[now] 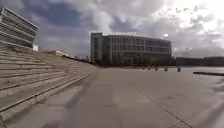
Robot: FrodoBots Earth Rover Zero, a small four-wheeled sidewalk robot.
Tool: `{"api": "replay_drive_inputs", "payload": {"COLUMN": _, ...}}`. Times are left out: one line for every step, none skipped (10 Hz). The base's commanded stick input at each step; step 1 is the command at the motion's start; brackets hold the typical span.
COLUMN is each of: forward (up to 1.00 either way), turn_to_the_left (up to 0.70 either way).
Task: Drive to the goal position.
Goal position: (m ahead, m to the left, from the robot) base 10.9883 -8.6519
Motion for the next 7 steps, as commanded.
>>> {"api": "replay_drive_inputs", "payload": {"forward": 0.70, "turn_to_the_left": 0.00}}
{"api": "replay_drive_inputs", "payload": {"forward": 0.70, "turn_to_the_left": 0.00}}
{"api": "replay_drive_inputs", "payload": {"forward": 0.70, "turn_to_the_left": 0.00}}
{"api": "replay_drive_inputs", "payload": {"forward": 0.70, "turn_to_the_left": 0.00}}
{"api": "replay_drive_inputs", "payload": {"forward": 0.70, "turn_to_the_left": 0.00}}
{"api": "replay_drive_inputs", "payload": {"forward": 0.70, "turn_to_the_left": 0.00}}
{"api": "replay_drive_inputs", "payload": {"forward": 0.70, "turn_to_the_left": 0.00}}
